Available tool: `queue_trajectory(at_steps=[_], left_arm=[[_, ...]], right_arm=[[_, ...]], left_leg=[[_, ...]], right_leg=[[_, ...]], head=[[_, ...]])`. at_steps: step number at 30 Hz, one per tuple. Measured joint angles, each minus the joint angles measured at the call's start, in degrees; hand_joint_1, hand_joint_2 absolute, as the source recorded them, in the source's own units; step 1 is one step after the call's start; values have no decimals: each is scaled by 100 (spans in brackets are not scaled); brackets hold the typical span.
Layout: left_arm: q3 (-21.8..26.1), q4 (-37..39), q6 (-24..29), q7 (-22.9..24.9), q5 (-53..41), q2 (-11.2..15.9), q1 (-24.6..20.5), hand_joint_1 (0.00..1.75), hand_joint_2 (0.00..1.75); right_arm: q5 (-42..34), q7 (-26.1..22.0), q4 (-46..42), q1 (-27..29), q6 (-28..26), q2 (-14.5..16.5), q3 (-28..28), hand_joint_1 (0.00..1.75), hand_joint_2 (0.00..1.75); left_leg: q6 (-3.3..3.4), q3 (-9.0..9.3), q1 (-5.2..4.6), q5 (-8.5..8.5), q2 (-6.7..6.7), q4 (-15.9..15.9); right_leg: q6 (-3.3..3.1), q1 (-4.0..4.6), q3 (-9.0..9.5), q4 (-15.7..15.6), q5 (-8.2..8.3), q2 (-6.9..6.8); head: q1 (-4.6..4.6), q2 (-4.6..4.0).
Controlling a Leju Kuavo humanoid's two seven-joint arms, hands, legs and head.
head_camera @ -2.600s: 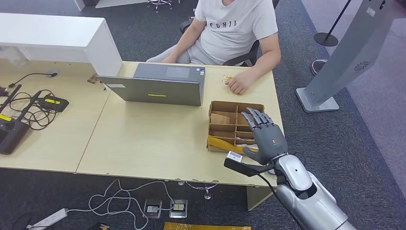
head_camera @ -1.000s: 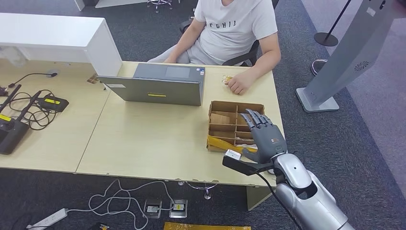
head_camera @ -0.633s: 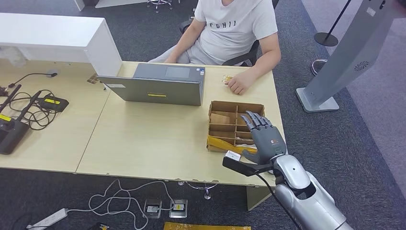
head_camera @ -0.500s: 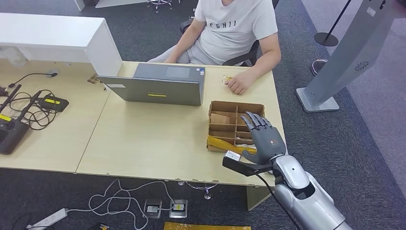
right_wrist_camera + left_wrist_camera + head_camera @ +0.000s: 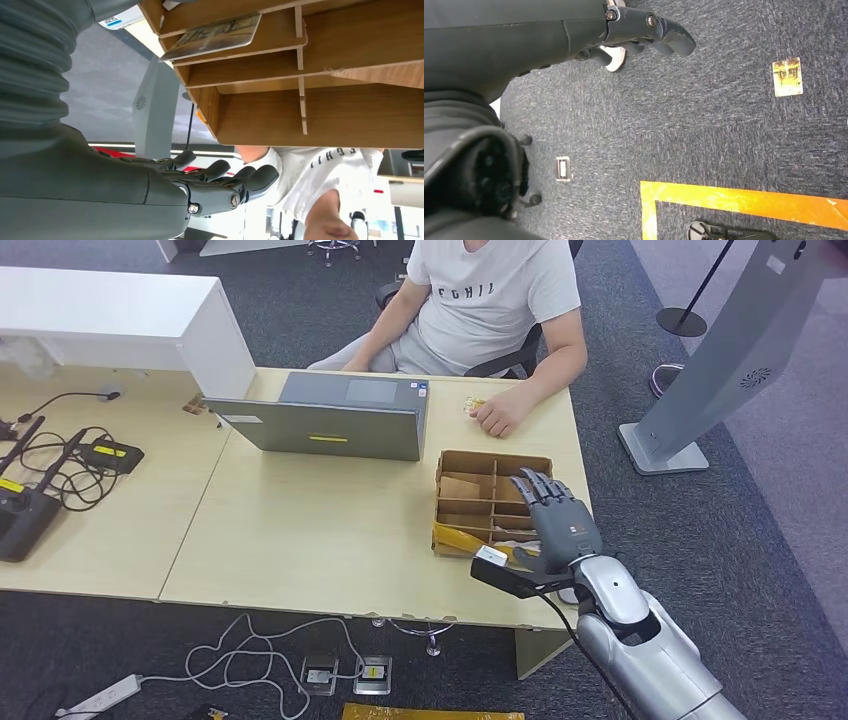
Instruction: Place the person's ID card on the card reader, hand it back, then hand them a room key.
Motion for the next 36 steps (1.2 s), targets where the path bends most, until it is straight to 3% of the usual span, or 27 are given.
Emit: queue_trajectory(at_steps=[36], left_arm=[[0,0,8,1,0,0,0,0,0]], right_arm=[[-56,-35,653,-7,-304,192,19,0,175]], left_leg=[[0,0,0,0,0,0]], right_leg=[[0,0,0,0,0,1]], head=[[-1,0]])
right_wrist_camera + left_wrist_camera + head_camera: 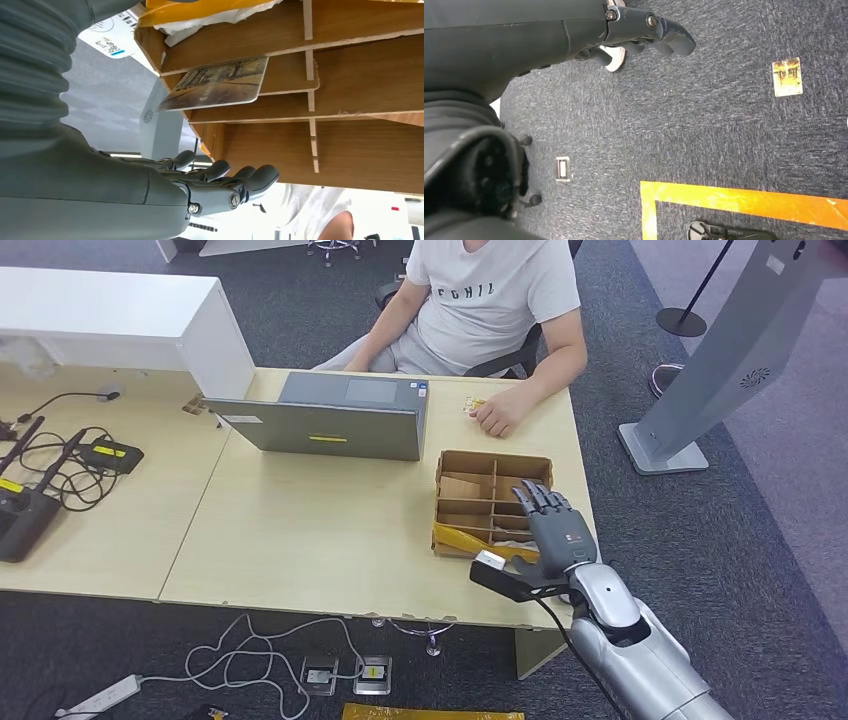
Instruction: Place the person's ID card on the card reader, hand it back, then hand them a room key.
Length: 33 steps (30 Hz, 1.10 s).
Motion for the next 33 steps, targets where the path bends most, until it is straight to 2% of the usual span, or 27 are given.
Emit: queue_trajectory(at_steps=[23,27,28,33], left_arm=[[0,0,-2,0,0,0,0,0,0],[0,0,0,0,0,0,-1,0,0],[0,0,0,-1,0,0,0,0,0],[0,0,0,1,0,0,0,0,0]], right_arm=[[18,64,224,-59,-75,-3,-33,0,175],[42,52,255,-60,-103,-3,-33,170,175],[41,51,266,-60,-108,-3,-33,175,175],[15,32,321,-70,-54,5,-31,175,175]], left_leg=[[0,1,0,0,0,0],[0,0,0,0,0,0],[0,0,0,0,0,0],[0,0,0,0,0,0]], right_leg=[[0,0,0,0,0,0],[0,0,0,0,0,0],[0,0,0,0,0,0],[0,0,0,0,0,0]], head=[[1,0],[0,0],[0,0],[1,0]])
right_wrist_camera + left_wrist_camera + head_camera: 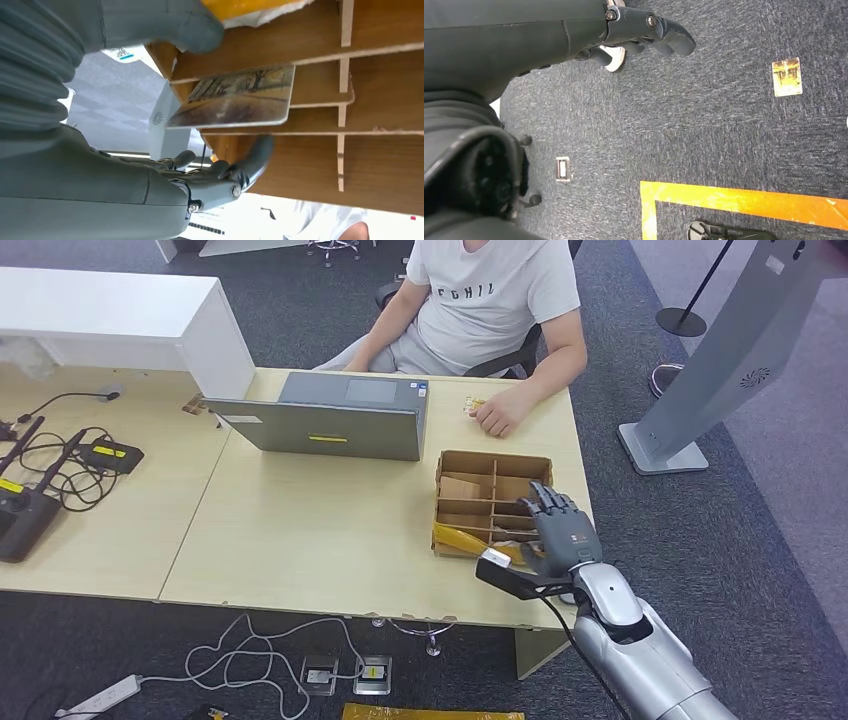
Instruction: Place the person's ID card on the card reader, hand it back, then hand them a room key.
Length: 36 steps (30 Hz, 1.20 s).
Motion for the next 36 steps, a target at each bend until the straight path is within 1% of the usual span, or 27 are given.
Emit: queue_trajectory(at_steps=[4,20,36], left_arm=[[0,0,0,0,0,0,-3,0,0],[0,0,24,89,21,0,-1,0,0],[0,0,40,97,22,0,-2,0,0]], right_arm=[[-34,-5,36,-46,16,20,5,175,175],[-147,-237,291,-162,-248,154,25,175,175],[-178,-201,362,-177,-288,244,27,175,175]], left_leg=[[0,1,0,0,1,0],[0,4,0,0,4,0],[-2,10,1,1,23,0]], right_leg=[[0,0,1,0,0,0],[0,0,2,0,0,6],[-3,1,2,0,4,15]], head=[[0,0],[1,0],[1,0]])
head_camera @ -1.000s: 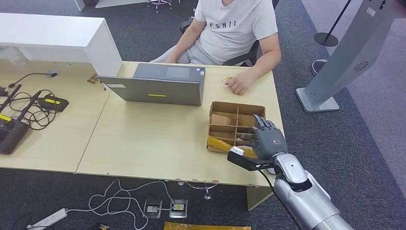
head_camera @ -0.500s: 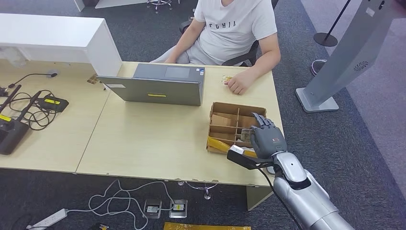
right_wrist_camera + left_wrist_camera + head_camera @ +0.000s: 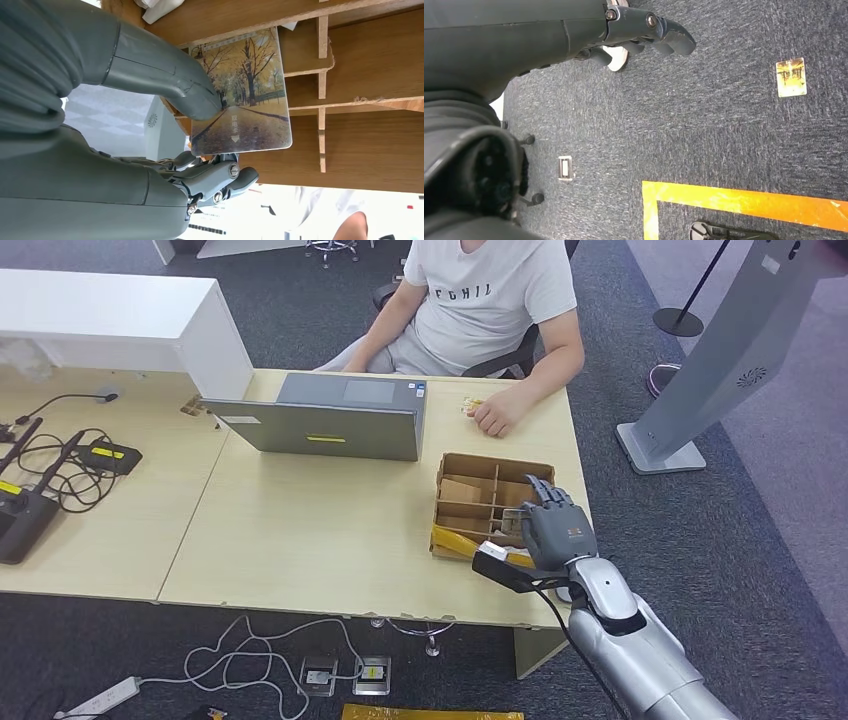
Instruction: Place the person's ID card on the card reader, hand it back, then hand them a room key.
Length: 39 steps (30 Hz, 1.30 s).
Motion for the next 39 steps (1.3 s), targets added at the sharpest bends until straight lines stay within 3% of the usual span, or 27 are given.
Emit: queue_trajectory(at_steps=[15,21,39], left_arm=[[0,0,-9,-41,0,0,4,0,0],[-1,0,-32,-118,-2,0,3,0,0],[-4,0,-33,-122,-61,-2,1,0,0]], right_arm=[[370,113,-317,-215,-189,-148,-202,175,175],[343,-95,-403,-402,-488,-197,-414,175,175],[-1,-408,225,-456,-1276,-145,-587,175,175]], left_leg=[[0,-2,-1,1,0,1],[0,-3,-1,1,0,1],[0,-7,-1,0,-1,0]], right_leg=[[0,-1,-1,0,4,0],[0,-1,-2,0,4,0],[0,-1,-4,-1,3,-1]], head=[[0,0],[-1,0],[0,0]])
